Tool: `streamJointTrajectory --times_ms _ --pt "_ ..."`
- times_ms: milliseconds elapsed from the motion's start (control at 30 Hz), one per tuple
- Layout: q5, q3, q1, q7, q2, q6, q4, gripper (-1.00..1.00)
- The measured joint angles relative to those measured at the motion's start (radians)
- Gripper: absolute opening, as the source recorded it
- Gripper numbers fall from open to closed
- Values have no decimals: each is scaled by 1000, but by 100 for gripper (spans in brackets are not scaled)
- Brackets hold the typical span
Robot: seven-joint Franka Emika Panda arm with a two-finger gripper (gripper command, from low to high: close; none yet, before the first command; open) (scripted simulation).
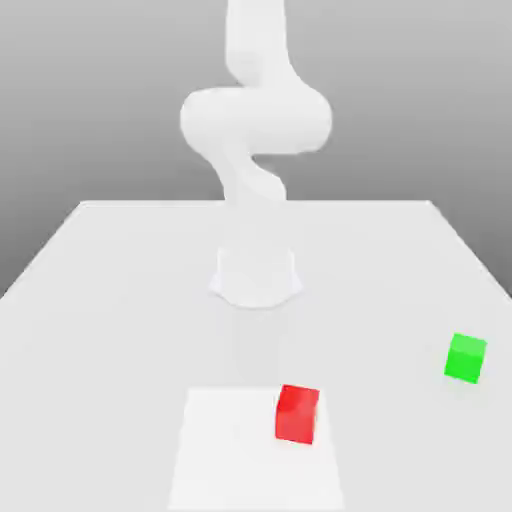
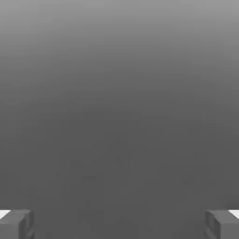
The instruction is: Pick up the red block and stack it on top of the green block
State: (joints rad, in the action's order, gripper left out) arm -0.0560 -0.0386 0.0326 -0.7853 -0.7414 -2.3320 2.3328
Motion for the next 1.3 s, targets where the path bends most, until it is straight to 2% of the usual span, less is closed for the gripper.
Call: streamJointTrajectory --times_ms 333,533,700,833,933,1133,1300 --pt "-200 -76 108 39 263 -116 128 0" --pt "-268 -70 154 25 419 -187 204 0" --pt "-281 -43 172 -18 537 -253 269 0" --pt "-250 -12 170 -82 619 -314 324 0" --pt "-190 4 166 -156 670 -362 366 0" --pt "29 -1 153 -369 742 -452 443 0" --pt "67 -4 150 -398 788 -496 431 0"
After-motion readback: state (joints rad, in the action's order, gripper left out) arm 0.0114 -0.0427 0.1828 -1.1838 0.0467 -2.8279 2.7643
